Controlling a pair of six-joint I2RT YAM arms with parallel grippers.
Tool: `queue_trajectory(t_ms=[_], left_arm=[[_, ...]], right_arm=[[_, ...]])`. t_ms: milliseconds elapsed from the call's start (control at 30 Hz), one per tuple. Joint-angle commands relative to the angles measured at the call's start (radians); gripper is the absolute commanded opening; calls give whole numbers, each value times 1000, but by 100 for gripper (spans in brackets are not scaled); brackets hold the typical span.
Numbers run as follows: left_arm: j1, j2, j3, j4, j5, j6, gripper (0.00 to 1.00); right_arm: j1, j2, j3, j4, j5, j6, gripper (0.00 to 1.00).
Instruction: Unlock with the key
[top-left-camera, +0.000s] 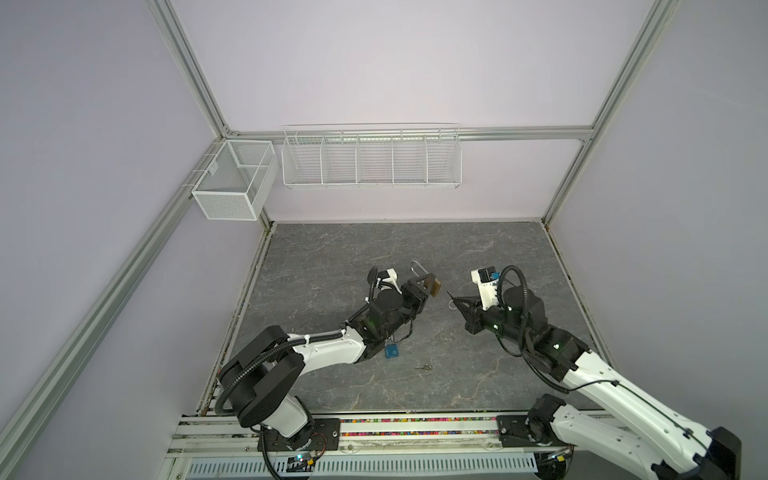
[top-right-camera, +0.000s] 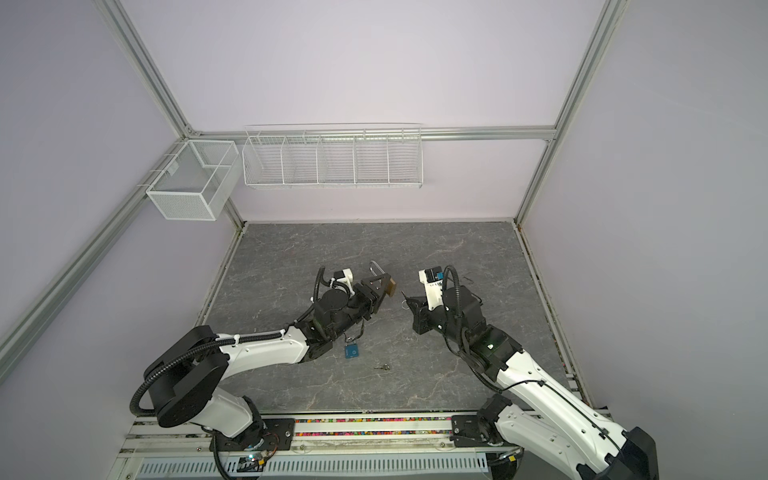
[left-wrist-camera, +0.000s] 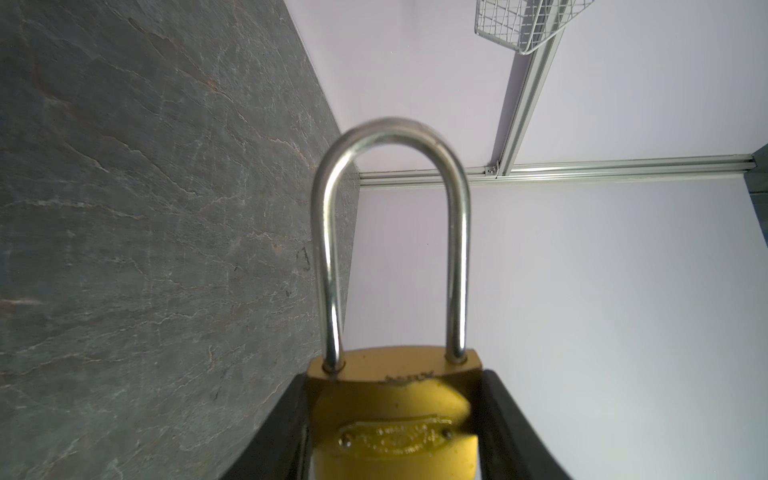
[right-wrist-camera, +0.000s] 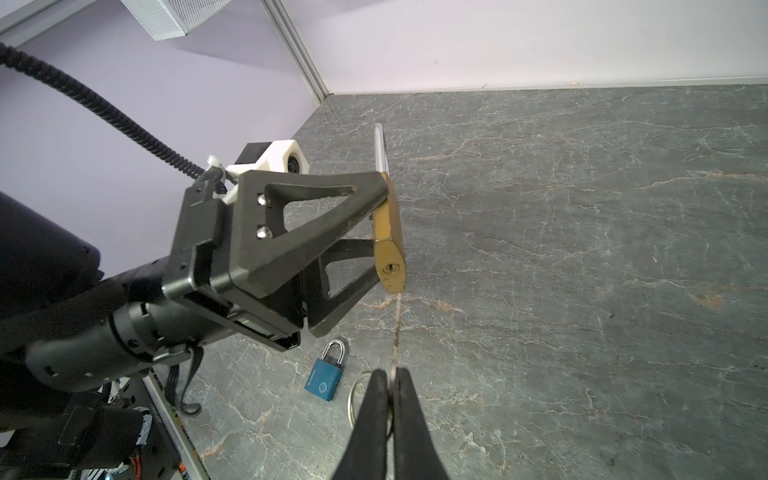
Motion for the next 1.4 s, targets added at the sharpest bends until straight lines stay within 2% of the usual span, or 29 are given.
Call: queue_trajectory(t_ms=[0, 200, 1000, 1367], left_arm=[[-2, -25, 57, 52, -16, 18, 0], [-9, -18, 57, 96, -9, 4, 0], [-15, -52, 51, 90, -11, 4, 0], [-32, -39, 49, 96, -15, 9, 0]], right_arm=[[11, 4, -8, 39, 12, 17, 6], [24, 42, -13, 82, 29, 32, 7], [50, 125, -5, 158, 71, 57, 7], [52, 129, 19, 157, 150, 80, 7]])
